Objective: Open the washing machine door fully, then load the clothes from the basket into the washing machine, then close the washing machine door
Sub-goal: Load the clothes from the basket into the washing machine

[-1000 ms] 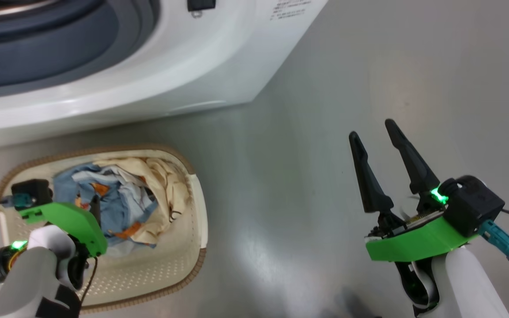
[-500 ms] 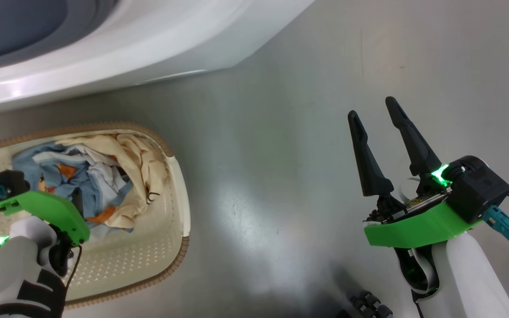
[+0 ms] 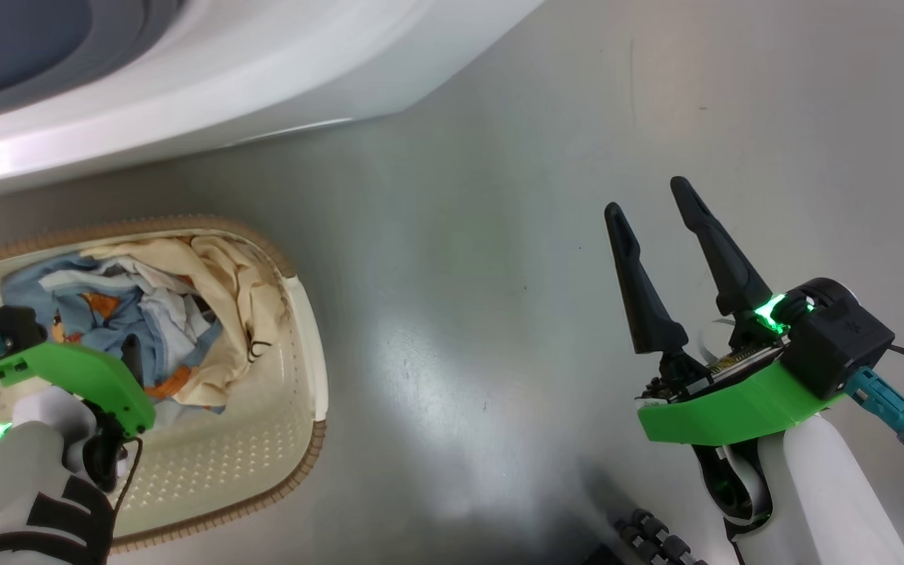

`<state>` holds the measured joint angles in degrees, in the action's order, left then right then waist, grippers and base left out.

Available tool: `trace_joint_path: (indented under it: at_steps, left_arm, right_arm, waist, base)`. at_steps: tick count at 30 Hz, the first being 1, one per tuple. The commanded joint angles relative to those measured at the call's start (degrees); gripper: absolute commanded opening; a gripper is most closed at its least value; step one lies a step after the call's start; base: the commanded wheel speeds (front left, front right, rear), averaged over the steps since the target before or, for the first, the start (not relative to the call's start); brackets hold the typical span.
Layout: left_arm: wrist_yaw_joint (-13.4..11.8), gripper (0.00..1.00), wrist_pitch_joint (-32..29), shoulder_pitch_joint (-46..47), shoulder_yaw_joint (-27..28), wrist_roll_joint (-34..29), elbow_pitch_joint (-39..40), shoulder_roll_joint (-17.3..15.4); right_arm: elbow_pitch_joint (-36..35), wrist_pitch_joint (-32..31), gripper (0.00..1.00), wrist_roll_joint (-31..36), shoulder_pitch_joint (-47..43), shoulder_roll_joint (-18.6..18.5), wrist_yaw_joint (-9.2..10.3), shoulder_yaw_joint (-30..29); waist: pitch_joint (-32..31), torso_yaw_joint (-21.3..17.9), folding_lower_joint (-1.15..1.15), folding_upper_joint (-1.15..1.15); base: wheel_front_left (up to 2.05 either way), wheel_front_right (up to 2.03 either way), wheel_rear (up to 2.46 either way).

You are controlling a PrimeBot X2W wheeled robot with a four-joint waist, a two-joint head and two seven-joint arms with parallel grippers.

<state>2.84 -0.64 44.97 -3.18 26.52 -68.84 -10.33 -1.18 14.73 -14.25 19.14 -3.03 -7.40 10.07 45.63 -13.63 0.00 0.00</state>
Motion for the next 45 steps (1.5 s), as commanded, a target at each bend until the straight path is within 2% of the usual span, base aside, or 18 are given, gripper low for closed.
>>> trace_joint_path:
  at_steps: [1, 45]
  left_arm:
    - [0.2, 1.0, 0.6, -0.7, 0.9, 0.4, -0.3, -2.0]
    - [1.6, 1.0, 4.1, 4.3, -2.0, 2.0, -4.3, -1.2]
  right_arm:
    - [-1.1, 0.3, 1.0, 0.0, -0.5, 0.1, -0.09, 1.3]
    - [-1.9, 0.3, 1.0, 1.1, 1.8, 0.1, -0.09, 0.7]
  waist:
    - [0.2, -0.1, 0.0, 0.0]
    - [6.2, 0.2, 0.0, 0.0]
  base:
    - [0.0, 0.0, 0.0]
    - [0.0, 0.0, 0.0]
